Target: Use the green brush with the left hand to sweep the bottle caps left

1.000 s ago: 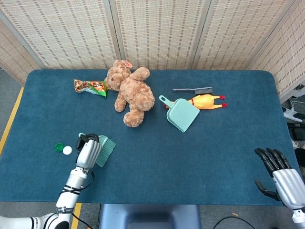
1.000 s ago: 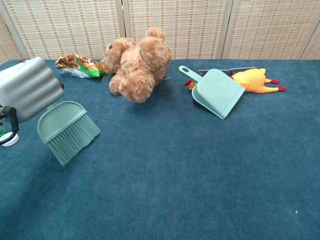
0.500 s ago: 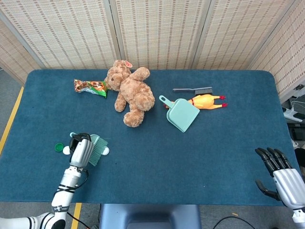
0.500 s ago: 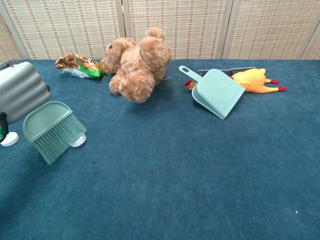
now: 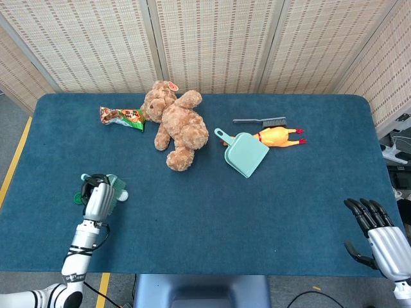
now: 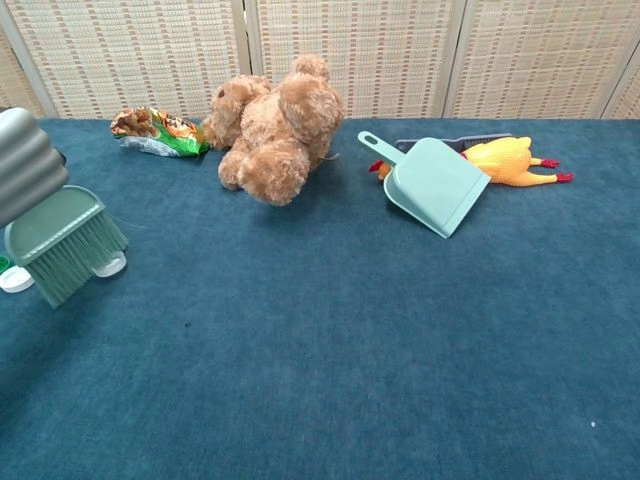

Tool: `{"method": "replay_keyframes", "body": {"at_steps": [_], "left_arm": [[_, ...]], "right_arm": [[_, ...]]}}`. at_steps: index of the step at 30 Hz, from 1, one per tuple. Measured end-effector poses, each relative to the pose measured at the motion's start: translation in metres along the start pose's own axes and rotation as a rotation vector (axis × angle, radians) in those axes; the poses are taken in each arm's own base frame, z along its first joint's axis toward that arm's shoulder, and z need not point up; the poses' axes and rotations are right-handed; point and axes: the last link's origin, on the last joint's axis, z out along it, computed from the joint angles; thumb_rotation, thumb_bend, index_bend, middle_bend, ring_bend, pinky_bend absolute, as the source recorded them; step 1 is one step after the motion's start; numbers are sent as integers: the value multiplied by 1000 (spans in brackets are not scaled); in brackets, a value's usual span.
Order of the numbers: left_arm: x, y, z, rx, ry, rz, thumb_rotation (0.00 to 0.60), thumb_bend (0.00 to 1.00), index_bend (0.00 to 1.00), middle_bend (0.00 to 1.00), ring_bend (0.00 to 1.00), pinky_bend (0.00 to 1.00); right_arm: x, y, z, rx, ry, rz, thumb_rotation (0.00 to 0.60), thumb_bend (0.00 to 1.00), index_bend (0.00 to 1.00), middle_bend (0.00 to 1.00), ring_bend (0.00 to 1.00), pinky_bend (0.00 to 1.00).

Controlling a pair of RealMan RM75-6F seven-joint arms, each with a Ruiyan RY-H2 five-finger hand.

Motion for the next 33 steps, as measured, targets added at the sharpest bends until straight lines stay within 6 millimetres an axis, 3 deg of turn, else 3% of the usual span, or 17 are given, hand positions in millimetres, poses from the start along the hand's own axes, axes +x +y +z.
{"method": "replay_keyframes", "body": {"at_steps": [10,17,27,33], "left_arm": [[-28,-2,3,12,-72,86,600,612,868,1000,832,911],[-37,-3,2,14,-98,108,600,613,868,1000,833,911],[-32,-15,3,54,-83,31,600,614,868,1000,833,912],[-12,-29,-4,72,-37,-128,600,615,868,1000,832,913]], "right_arm": [[1,0,-1,-3,5,0,600,260,0,62,0,0],[1,0,0,-5,5,-1,600,260,0,62,0,0],[1,0,-1,-5,5,-2,600,260,0,62,0,0],[1,-1,-1,-2,6,0,600,260,0,62,0,0]]}}
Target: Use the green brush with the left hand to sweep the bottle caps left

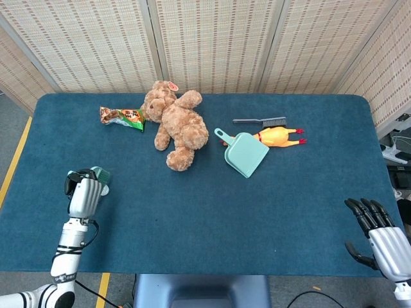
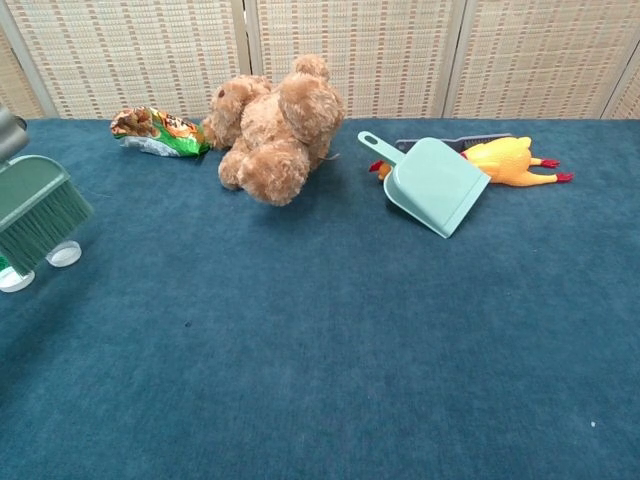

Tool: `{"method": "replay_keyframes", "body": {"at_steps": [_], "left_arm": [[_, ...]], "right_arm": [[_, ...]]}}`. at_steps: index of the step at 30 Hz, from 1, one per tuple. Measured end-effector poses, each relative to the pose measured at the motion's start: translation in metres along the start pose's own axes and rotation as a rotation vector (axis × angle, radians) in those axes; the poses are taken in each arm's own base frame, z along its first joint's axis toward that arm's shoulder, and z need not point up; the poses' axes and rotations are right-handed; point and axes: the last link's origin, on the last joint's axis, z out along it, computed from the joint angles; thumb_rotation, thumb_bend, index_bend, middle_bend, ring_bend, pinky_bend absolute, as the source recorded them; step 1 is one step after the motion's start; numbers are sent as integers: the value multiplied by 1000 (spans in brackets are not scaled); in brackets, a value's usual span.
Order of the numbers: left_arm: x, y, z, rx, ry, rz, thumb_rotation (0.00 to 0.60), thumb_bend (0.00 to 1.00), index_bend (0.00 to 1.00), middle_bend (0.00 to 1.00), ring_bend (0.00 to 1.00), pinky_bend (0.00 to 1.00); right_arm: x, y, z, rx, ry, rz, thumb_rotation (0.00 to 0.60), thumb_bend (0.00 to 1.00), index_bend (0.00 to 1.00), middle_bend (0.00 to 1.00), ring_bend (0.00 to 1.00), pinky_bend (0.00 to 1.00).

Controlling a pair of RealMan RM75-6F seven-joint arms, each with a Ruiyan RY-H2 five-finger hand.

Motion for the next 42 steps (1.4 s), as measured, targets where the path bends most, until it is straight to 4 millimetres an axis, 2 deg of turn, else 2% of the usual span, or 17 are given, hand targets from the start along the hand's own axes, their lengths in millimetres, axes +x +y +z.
{"method": "replay_keyframes", "body": {"at_steps": [3,9,16,20,28,32,42], "left_arm": [[15,-6,-8,-23,17,-138,600,614,868,1000,832,913],[46,-22,-22,-125,-6,-531,600,616,868,1000,832,924],[45,-22,-26,-244,-170,-812,600,615,868,1000,832,926],[40,-18,-29,-282,-239,-860,600,616,868,1000,835,927],[25,-11,-42,-317,-352,-833,600,620,860,1000,836,927],[16,-6,-42,-307,-366,-823,600,604,836,1000,836,927],[-12,26,-47,-319,-399,-770,600,590,817,1000,836,926]], "right_arm": [[0,-1,0,4,-1,1,600,260,0,62,0,0],[0,-2,-1,16,-6,9,600,260,0,62,0,0],[3,-1,-3,20,3,19,600,260,0,62,0,0],[4,0,-3,22,1,20,600,260,0,62,0,0],[3,-1,-2,24,-2,19,600,260,0,62,0,0],[2,-2,-2,24,-4,18,600,260,0,62,0,0],[3,-1,-3,20,3,16,600,260,0,62,0,0]]}}
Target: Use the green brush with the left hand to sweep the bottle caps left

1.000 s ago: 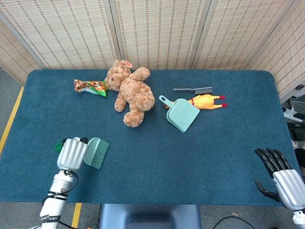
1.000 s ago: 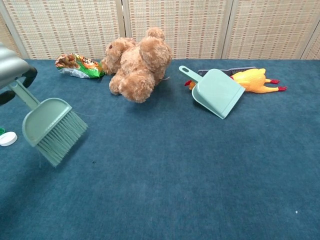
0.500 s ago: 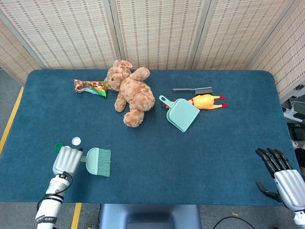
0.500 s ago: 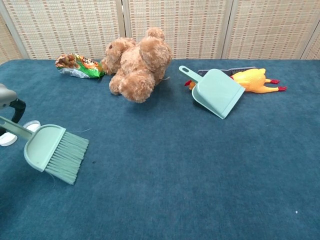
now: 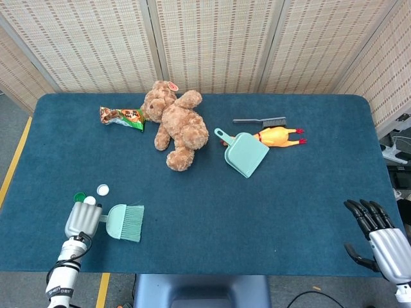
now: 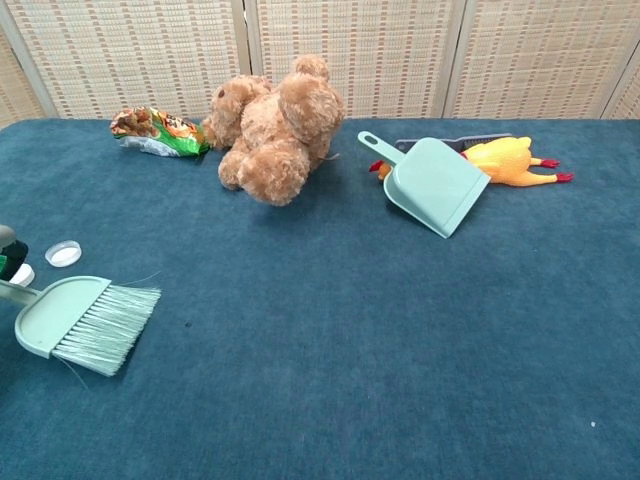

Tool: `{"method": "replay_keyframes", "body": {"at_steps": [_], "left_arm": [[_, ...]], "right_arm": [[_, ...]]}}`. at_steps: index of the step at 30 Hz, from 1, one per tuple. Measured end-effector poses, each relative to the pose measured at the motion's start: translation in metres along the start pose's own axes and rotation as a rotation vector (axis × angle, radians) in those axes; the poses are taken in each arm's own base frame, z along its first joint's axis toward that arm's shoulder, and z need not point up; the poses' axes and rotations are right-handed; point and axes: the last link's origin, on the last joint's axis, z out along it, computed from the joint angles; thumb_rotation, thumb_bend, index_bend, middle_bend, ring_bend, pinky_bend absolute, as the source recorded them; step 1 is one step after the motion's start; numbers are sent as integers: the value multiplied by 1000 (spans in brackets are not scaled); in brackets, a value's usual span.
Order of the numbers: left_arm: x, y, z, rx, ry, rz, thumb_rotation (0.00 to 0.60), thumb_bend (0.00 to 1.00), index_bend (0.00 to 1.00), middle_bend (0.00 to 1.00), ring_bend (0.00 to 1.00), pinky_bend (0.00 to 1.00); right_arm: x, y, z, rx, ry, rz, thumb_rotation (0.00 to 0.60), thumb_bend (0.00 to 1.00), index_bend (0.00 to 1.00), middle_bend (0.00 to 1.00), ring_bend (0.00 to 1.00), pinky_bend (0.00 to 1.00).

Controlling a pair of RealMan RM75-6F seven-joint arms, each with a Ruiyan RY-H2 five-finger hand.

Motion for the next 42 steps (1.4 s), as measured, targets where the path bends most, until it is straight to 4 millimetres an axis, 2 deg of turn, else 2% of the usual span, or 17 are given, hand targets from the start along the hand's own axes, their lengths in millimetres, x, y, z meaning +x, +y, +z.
{"method": "replay_keyframes", "body": {"at_steps": [4,7,10,12,16,18,24,27,28,29,30,32,36,39,42], "left_arm": [[-14,0,1,0,-11,-15,600,582,786,1000,836,926],[-21,3,0,-10,-16,-22,600,565,691,1000,836,927],[-22,3,-1,-15,-18,-26,600,524,463,1000,836,927],[-25,4,-2,-23,-21,-38,600,501,362,1000,832,926],[-32,6,-5,-52,-27,-76,600,464,83,967,808,922],[-32,5,-6,-62,-18,-99,600,452,17,941,798,920],[-27,2,-15,-104,16,-201,600,429,0,831,730,867],[-19,-3,-24,-117,70,-259,600,426,0,524,492,679],[-15,-8,-29,-116,105,-285,600,425,0,353,332,564],[-12,-11,-33,-113,136,-307,600,425,0,228,204,462],[-9,-16,-37,-108,171,-333,600,424,0,141,105,374],[-3,-28,-50,-88,269,-411,600,423,0,61,17,257],[-10,-56,-77,-18,430,-600,600,414,0,6,0,141],[-32,-76,-96,39,481,-704,600,398,0,0,0,91],[-54,-92,-109,72,466,-731,600,394,0,0,0,83]], "right_arm": [[-1,0,0,0,-3,-2,600,260,0,62,0,0],[-1,0,0,0,-3,-2,600,260,0,62,0,0],[-2,-1,1,0,-5,-4,600,260,0,62,0,0],[-2,-1,1,0,-4,-6,600,260,0,62,0,0],[-2,-2,0,0,0,-9,600,260,0,62,0,0],[-2,-2,0,-1,2,-10,600,260,0,62,0,0],[-2,-3,-1,0,0,-15,600,260,0,62,0,0],[-3,-3,-1,0,1,-18,600,260,0,62,0,0],[-3,-3,-1,-2,4,-20,600,260,0,62,0,0],[-2,-3,-1,-3,7,-22,600,260,0,62,0,0],[-2,-3,-1,-6,9,-24,600,260,0,63,0,0],[-2,-2,-1,-14,15,-33,600,260,0,63,0,0],[-3,1,0,-46,19,-56,600,260,0,58,0,0],[-3,4,1,-87,21,-89,600,260,0,52,0,0],[-4,7,2,-139,25,-134,600,260,0,48,0,0]]}}
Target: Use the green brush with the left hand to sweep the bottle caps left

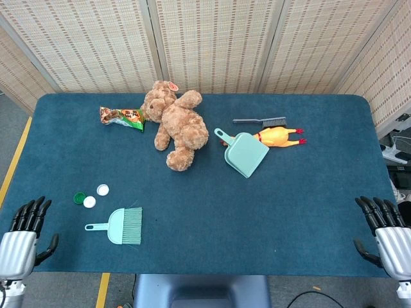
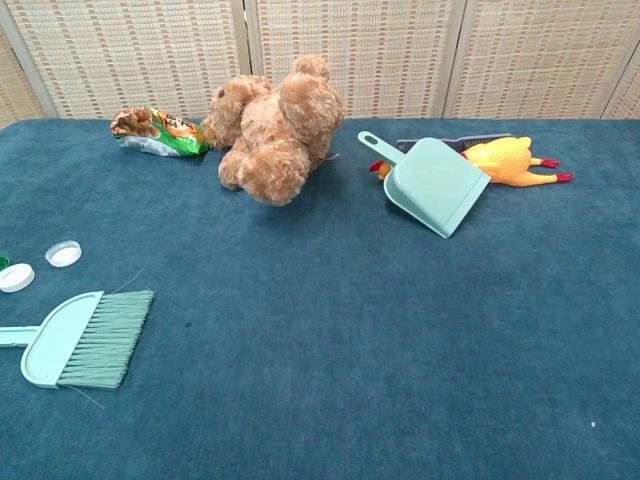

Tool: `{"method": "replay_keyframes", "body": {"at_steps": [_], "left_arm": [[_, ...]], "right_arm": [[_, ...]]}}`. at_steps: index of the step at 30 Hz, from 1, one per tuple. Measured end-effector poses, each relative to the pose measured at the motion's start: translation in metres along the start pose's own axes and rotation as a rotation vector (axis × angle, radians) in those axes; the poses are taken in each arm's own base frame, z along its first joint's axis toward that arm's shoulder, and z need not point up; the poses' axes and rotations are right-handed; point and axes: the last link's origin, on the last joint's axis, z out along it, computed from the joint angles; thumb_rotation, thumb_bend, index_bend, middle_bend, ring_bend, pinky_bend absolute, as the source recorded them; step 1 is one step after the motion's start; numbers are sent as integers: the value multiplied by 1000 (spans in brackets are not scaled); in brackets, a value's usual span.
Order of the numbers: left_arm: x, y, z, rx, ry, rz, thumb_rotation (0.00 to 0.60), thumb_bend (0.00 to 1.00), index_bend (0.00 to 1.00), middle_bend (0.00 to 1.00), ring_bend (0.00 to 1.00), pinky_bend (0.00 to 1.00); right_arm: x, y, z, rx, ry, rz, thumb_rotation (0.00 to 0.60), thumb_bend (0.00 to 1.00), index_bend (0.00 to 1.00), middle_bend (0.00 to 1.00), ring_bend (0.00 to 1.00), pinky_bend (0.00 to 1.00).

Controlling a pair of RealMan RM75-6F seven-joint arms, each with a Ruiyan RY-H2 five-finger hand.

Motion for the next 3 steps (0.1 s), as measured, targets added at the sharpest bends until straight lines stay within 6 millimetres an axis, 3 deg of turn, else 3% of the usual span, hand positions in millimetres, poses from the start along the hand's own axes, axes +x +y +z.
{"method": "replay_keyframes", "body": {"at_steps": [3], "left_arm": [[-2,-8,-10,13,-41,2,600,395,0,0,0,84]], "right_arm": [[-1,0,1,-34,5,-23,600,260,0,48,0,0]]}}
